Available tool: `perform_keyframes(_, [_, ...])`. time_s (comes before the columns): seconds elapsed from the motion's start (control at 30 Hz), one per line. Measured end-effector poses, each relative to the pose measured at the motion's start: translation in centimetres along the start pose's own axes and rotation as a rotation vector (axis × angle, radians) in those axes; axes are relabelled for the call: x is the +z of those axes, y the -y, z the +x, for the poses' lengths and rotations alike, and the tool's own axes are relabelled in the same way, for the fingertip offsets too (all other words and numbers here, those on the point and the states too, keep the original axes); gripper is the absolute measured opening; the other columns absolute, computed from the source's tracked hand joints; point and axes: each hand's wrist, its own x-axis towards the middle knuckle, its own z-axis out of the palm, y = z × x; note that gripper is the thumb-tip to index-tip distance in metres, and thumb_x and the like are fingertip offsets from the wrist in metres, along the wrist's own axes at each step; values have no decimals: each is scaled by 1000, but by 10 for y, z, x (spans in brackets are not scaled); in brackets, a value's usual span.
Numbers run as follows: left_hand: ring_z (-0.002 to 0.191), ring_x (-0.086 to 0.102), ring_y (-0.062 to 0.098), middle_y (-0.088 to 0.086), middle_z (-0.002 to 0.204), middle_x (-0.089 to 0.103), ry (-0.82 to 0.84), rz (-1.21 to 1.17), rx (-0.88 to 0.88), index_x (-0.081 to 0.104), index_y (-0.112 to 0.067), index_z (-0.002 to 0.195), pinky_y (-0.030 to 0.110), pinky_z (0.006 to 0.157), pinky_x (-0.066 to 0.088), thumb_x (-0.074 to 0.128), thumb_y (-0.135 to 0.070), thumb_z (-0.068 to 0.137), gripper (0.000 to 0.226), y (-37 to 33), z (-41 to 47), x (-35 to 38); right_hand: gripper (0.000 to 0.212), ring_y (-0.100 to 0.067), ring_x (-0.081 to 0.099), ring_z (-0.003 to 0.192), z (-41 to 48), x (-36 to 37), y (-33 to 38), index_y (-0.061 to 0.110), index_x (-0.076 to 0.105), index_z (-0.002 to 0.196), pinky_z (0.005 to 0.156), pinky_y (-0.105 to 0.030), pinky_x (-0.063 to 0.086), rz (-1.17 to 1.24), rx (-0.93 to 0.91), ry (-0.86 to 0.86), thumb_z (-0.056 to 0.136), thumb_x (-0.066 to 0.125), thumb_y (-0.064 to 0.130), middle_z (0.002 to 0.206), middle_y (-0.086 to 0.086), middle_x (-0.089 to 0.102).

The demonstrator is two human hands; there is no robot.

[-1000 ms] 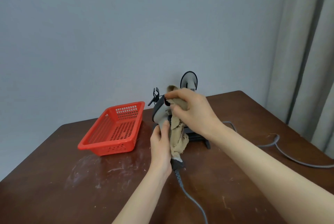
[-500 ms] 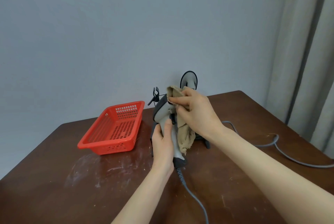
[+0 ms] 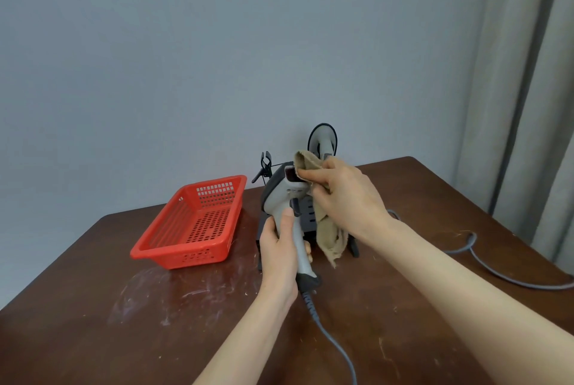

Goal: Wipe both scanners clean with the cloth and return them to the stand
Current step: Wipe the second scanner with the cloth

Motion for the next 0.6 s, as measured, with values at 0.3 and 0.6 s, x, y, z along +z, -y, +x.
perform_keyframes(0.3, [135, 42, 19, 6, 146, 45, 41, 53, 82, 38, -13, 143, 45, 111, 35, 52, -71, 73, 92, 4, 6, 2, 40, -9, 44, 84, 3, -6, 4, 27, 64, 121, 77, -24, 36, 238, -32, 34, 90, 46, 8, 76, 18, 38])
perform_keyframes(0.6, [105, 64, 30, 12, 116, 66, 0, 48, 12, 47, -13, 132, 46, 88, 54, 56, -70, 76, 81, -5, -1, 4, 39, -15, 52, 86, 3, -8, -3, 26, 66, 118, 74, -27, 41, 97, 45, 44, 89, 47, 8, 82, 11, 47])
